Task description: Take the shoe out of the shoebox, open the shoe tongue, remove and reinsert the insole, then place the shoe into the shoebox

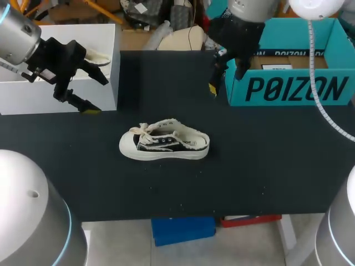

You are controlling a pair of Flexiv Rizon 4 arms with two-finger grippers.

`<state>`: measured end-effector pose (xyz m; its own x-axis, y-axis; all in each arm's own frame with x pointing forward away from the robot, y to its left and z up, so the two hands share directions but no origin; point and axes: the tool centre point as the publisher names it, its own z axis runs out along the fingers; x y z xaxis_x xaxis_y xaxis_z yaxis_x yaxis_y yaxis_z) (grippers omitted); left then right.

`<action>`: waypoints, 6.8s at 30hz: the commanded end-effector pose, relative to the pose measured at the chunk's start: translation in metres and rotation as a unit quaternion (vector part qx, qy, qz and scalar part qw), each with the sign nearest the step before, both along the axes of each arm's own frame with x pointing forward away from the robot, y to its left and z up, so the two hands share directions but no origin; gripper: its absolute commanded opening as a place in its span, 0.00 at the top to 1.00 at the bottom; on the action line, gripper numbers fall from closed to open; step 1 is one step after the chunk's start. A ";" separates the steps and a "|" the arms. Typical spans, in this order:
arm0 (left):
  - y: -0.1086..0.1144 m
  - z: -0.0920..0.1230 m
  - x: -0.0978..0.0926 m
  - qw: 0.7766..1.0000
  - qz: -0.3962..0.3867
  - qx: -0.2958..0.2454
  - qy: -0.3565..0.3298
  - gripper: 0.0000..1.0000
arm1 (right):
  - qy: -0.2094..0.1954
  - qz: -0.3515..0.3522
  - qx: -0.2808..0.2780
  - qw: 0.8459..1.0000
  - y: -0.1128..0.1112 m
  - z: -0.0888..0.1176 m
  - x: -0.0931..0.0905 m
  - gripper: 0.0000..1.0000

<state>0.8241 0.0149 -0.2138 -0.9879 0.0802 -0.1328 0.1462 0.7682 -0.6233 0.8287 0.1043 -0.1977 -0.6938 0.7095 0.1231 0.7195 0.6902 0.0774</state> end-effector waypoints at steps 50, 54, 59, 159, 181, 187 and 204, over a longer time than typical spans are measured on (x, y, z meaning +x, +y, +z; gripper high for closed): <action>0.000 -0.001 0.000 1.000 0.000 0.000 -0.001 0.00 | -0.213 0.281 0.325 0.878 0.037 -0.087 -0.048 0.00; 0.000 -0.001 0.000 1.000 0.000 0.000 -0.001 0.00 | -0.213 0.281 0.325 0.878 0.037 -0.087 -0.048 0.00; 0.000 -0.001 0.000 1.000 0.000 0.000 -0.001 0.00 | -0.213 0.281 0.325 0.878 0.037 -0.087 -0.048 0.00; -0.061 0.017 0.005 0.979 0.134 0.099 0.120 0.00 | -0.242 0.278 0.372 0.852 0.074 -0.245 0.000 1.00; -0.100 -0.005 0.024 0.718 0.542 0.350 0.262 0.00 | -0.242 0.278 0.372 0.852 0.074 -0.245 0.000 1.00; -0.094 -0.008 0.022 0.640 0.618 0.346 0.299 0.00 | -0.242 0.278 0.372 0.852 0.074 -0.245 0.000 1.00; -0.116 -0.007 0.016 0.578 0.688 0.332 0.288 0.00 | -0.242 0.278 0.372 0.852 0.074 -0.245 0.000 1.00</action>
